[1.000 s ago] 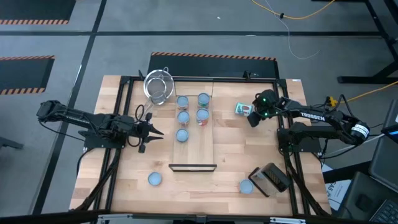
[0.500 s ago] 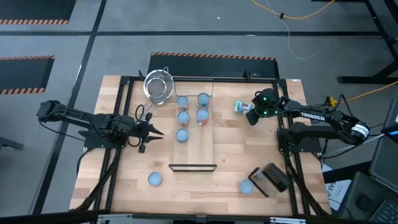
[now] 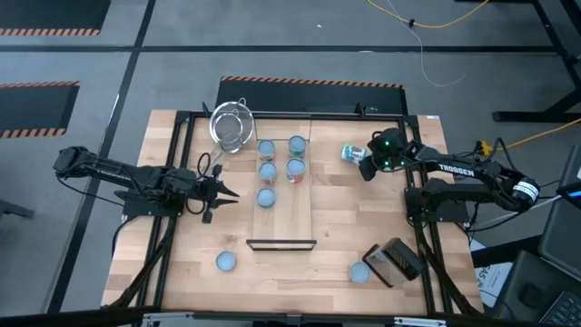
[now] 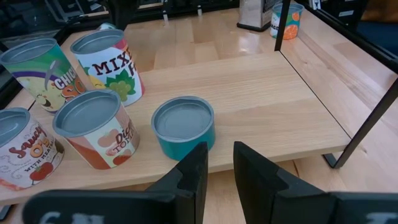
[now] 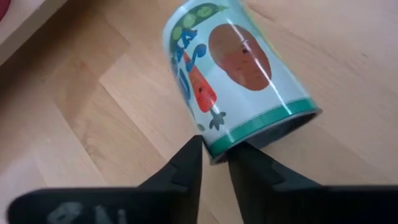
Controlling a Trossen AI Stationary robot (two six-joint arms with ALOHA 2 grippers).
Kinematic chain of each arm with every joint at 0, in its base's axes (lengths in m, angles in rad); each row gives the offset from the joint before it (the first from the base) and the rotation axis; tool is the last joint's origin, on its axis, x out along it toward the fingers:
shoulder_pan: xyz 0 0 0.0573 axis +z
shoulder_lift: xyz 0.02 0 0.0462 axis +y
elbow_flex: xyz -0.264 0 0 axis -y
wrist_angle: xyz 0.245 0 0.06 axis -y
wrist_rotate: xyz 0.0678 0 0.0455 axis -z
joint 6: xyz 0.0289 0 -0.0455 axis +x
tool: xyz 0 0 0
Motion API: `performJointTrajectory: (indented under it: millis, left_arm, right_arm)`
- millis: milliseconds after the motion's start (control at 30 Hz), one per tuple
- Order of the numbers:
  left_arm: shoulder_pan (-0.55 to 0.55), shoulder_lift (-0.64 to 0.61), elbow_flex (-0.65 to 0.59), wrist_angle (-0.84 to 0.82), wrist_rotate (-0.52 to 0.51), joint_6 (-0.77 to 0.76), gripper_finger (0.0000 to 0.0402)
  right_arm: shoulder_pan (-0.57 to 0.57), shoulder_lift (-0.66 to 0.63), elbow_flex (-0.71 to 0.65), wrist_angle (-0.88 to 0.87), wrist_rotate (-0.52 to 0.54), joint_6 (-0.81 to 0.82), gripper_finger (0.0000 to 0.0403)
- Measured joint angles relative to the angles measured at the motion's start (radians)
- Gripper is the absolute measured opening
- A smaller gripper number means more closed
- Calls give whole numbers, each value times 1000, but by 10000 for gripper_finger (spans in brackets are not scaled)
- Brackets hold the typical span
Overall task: Pick and place cans onto a shelf
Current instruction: Put the canned mixed vegetables on the shelf
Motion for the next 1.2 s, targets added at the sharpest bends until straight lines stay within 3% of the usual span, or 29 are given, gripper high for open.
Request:
performJointTrajectory:
  millis: [267, 500, 700, 867, 1200]
  left_arm:
    - [0, 0, 0, 0, 0, 0, 70]
    - [0, 0, 0, 0, 0, 0, 70]
    - [0, 0, 0, 0, 0, 0, 70]
    - [0, 0, 0, 0, 0, 0, 70]
    - [0, 0, 0, 0, 0, 0, 70]
  right_arm:
    - [0, 0, 0, 14, 0, -2, 14]
    - [0, 0, 0, 22, -4, 1, 25]
    - [0, 0, 42, -31, -110, -2, 12]
    - [1, 0, 170, -209, -132, -5, 14]
    - [4, 0, 565, -781, -132, 16, 15]
